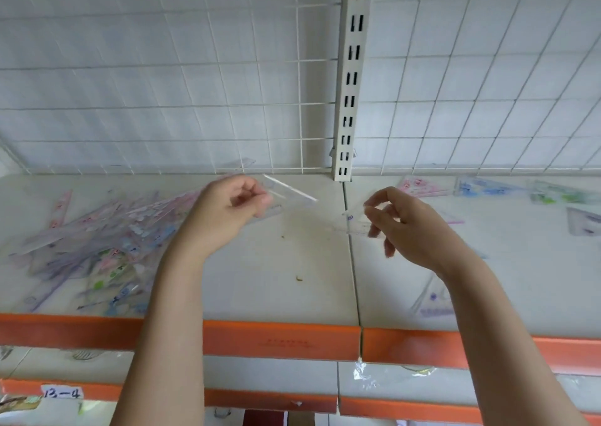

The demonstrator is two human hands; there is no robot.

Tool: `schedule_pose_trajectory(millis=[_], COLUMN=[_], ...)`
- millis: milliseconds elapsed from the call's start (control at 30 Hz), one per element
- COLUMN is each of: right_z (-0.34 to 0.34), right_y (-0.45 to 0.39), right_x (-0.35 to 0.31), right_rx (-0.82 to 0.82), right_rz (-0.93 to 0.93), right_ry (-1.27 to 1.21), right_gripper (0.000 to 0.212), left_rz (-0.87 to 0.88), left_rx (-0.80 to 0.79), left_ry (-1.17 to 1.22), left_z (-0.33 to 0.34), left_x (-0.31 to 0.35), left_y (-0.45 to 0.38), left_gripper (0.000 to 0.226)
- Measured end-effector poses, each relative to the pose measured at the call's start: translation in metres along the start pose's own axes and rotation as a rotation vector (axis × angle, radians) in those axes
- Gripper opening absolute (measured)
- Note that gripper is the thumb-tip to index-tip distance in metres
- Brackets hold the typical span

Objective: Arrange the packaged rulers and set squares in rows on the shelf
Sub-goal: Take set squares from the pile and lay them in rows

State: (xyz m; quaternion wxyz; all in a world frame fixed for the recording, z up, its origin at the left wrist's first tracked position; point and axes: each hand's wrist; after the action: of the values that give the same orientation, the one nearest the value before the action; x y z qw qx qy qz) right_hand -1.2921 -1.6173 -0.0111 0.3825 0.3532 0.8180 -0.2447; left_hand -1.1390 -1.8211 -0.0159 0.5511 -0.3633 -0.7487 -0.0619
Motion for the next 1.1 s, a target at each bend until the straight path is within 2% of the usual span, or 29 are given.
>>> schedule_pose_trajectory(millis=[167, 300, 567, 667, 867, 1000, 1100], right_z=[-0.035, -0.065, -0.122, -0.133, -0.113, -0.091, -0.085], right_y=[0.003, 0.007, 0.019, 0.019, 0.022, 0.023, 0.025], right_x=[0.021, 0.035, 0.069, 0.076, 0.083, 0.087, 0.091], right_rx=[0.055, 0.035, 0.128, 0.080, -0.157, -0.220, -0.193], right_rz=[0.002, 0.029, 0.106, 0.114, 0.096, 0.062, 0.032], right_ry=[-0.042, -0.110, -0.182, -0.174, -0.183, -0.018, 0.099], right_gripper=[0.005, 0.006, 0.020, 0.020, 0.021, 0.014, 0.009], left_rz=[-0.001, -0.041, -0.079, -0.102, -0.158, -0.215, -0.252], left_rx=[0.030, -0.037, -0.069, -0.089, -0.120, -0.100, -0.113], left_ry=[0.144, 0.194, 0.266, 0.260, 0.237, 0.224, 0.212], left_z=[0.037, 0.076, 0.126, 0.135, 0.142, 0.137, 0.135], left_x=[0.035, 0.051, 0.071, 0.073, 0.073, 0.069, 0.068], left_y=[0.008, 0.015, 0.027, 0.031, 0.045, 0.051, 0.056], left_gripper=[0.016, 0.013, 0.009, 0.012, 0.018, 0.026, 0.027])
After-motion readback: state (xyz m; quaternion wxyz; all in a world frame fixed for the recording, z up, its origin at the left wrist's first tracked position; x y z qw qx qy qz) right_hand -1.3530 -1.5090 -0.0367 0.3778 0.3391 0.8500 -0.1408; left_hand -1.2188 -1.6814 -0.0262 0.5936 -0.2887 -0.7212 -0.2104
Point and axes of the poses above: each hand's wrist, its own y-axis away from the middle knuckle, its own z-axis out of the palm, x = y × z, and after that the axes turned 10 degrees about x, right-handed
